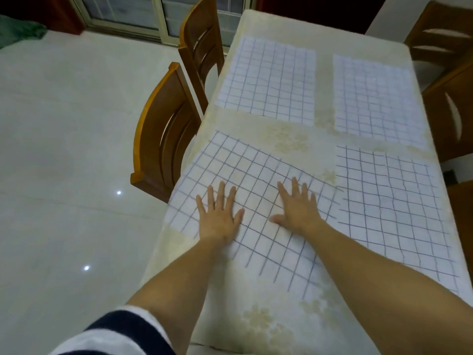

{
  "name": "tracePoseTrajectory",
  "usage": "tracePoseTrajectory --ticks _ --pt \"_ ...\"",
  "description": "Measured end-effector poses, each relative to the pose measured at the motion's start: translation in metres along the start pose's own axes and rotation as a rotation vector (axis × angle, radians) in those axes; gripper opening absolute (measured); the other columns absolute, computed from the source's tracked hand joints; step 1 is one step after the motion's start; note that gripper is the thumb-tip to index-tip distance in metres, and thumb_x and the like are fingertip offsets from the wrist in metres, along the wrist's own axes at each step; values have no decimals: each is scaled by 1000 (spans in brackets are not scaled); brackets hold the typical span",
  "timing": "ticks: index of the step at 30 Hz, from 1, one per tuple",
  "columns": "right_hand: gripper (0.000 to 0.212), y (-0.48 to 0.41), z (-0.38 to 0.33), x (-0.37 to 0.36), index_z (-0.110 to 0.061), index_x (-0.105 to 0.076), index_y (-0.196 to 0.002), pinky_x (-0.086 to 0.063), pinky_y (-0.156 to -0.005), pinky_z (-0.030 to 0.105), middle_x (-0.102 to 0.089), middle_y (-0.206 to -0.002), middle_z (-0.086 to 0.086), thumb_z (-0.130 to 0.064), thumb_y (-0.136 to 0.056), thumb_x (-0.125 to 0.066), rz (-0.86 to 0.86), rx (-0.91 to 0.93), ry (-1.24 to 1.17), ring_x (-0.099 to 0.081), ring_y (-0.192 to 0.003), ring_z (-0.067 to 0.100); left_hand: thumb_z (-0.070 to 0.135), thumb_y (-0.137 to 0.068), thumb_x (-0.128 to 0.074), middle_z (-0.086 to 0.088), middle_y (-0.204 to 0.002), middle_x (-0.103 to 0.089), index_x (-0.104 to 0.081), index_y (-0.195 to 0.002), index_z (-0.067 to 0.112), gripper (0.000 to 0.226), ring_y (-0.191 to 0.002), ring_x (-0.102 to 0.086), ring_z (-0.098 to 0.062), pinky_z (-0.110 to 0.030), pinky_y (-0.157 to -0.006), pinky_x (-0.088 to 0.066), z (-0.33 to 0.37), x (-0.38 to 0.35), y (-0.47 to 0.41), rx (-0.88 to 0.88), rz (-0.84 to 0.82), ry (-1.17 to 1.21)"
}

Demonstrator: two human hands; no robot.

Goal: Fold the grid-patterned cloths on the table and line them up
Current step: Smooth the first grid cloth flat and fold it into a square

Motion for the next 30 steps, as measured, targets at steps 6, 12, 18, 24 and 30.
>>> tracePoseTrajectory --ticks 6,12,18,24,30 --pt "69 36 -60 -55 -27 22 -154 6 -123 51 30 -161 7 -61 -100 -3 162 -86 -219 23 -150 29 59 -103 2 -5 -159 40 30 -154 26 67 -146 37 -34 -63 -117 17 48 -20 25 250 30 188" --pt "68 50 -31 -81 -35 31 -149 9 -121 52 34 -159 -2 -68 -96 3 205 -8 -86 30 -147 24 52 -102 -4 -3 -164 28 15 -160 28 65 -150 29 -28 -52 -124 11 31 -19 44 153 54 126" --pt "64 26 -32 -56 -31 19 -155 3 -123 50 23 -163 0 -59 -100 3 273 -36 -96 19 -151 26 52 -107 -15 -5 -167 18 8 -161 26 64 -154 18 -29 -52 -125 9 39 12 -7 -171 140 39" --pt "65 14 -10 -62 -37 31 -148 10 -121 52 35 -158 -8 -66 -97 2 204 -33 -102 32 -146 22 68 -99 4 9 -161 36 28 -153 42 64 -151 29 -28 -64 -118 11 30 -4 -30 -279 25 -168" --pt "75 4 6 -53 -29 23 -153 6 -122 52 28 -162 2 -71 -94 5 238 -27 -78 28 -148 26 71 -97 5 7 -162 34 26 -154 41 67 -150 30 -33 -69 -115 10 35 4 -32 -286 22 -135"
Point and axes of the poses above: each hand's wrist, its own y-axis away from the middle knuckle, its own x-axis out of the back of the hand, z = x × y, the point moved 2 cm from there along -y, towards the middle knuckle
